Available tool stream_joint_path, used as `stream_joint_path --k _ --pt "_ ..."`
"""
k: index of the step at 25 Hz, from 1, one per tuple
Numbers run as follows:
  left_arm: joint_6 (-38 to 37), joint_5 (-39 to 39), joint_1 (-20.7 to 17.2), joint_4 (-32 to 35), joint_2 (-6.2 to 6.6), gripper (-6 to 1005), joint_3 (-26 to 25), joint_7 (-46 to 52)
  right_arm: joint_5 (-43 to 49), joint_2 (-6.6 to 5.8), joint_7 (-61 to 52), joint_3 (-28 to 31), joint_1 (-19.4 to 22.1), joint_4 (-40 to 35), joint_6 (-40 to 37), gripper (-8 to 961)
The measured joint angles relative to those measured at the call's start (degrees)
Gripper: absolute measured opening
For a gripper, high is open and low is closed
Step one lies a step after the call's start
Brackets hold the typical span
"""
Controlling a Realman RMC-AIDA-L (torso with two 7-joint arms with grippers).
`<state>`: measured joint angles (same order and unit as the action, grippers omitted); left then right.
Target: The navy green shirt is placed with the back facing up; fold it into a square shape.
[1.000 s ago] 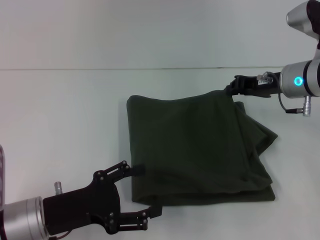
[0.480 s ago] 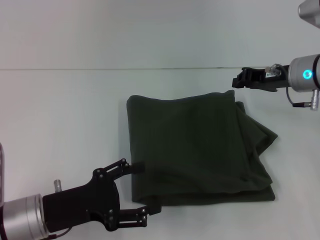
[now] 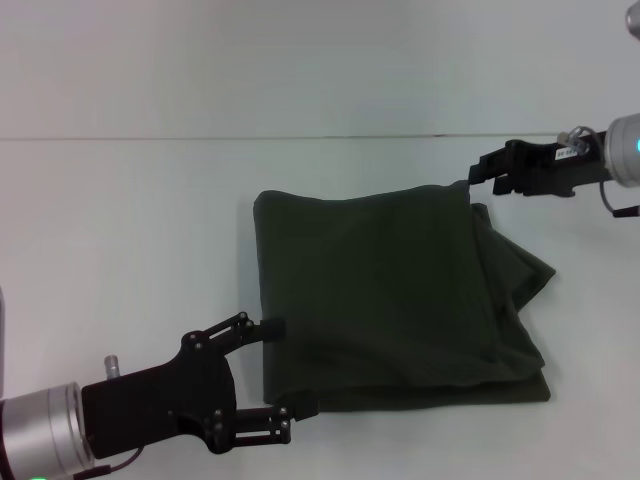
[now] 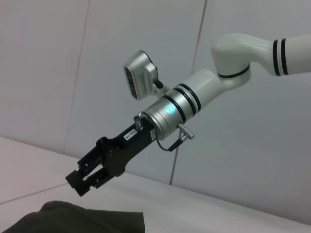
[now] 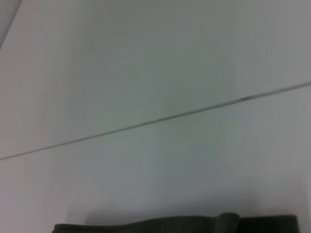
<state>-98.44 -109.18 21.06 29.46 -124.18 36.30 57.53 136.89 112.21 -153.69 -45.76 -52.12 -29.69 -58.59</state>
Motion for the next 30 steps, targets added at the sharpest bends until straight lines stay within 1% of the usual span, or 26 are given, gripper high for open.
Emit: stream_joint_path --k 4,7,10,12,15,20,22,30 --pt "0.00 0.02 0.18 -0.01 0.00 950 0.00 0.03 -0.15 0.32 -1.29 0.11 -0.54 1.11 1.36 532" --pt "0.00 0.03 0.29 -0.02 0.00 950 0.00 0.03 -0.37 0.49 -2.12 0.36 -0.88 2.54 3.12 598" --pt "0.02 0.03 0.43 -0.03 -0.01 950 0.00 0.03 -1.00 0.93 -2.39 0.40 -1.03 4.37 6.02 664" --pt "0.24 0.03 0.57 -0.02 -0.01 950 0.00 0.03 -2.36 1.48 -2.14 0.34 -1.03 5.41 8.16 708" --pt "0.83 0.03 0.73 -0.02 -0.01 950 -0.01 0.03 -3.84 2.64 -1.81 0.10 -1.18 5.72 10.43 774" --pt "1.19 0.02 0.87 -0.02 -0.01 949 0.02 0.03 -4.32 4.04 -1.67 0.01 -2.25 6.20 12.63 947" --pt "1.21 -0.01 0.92 -0.01 0.02 949 0.05 0.04 -4.30 4.45 -1.36 -0.02 -2.44 6.49 13.15 946" --pt "1.23 -0.19 0.95 0.11 0.08 949 0.00 0.03 -4.31 4.61 -1.12 -0.10 -1.85 7.01 13.82 943"
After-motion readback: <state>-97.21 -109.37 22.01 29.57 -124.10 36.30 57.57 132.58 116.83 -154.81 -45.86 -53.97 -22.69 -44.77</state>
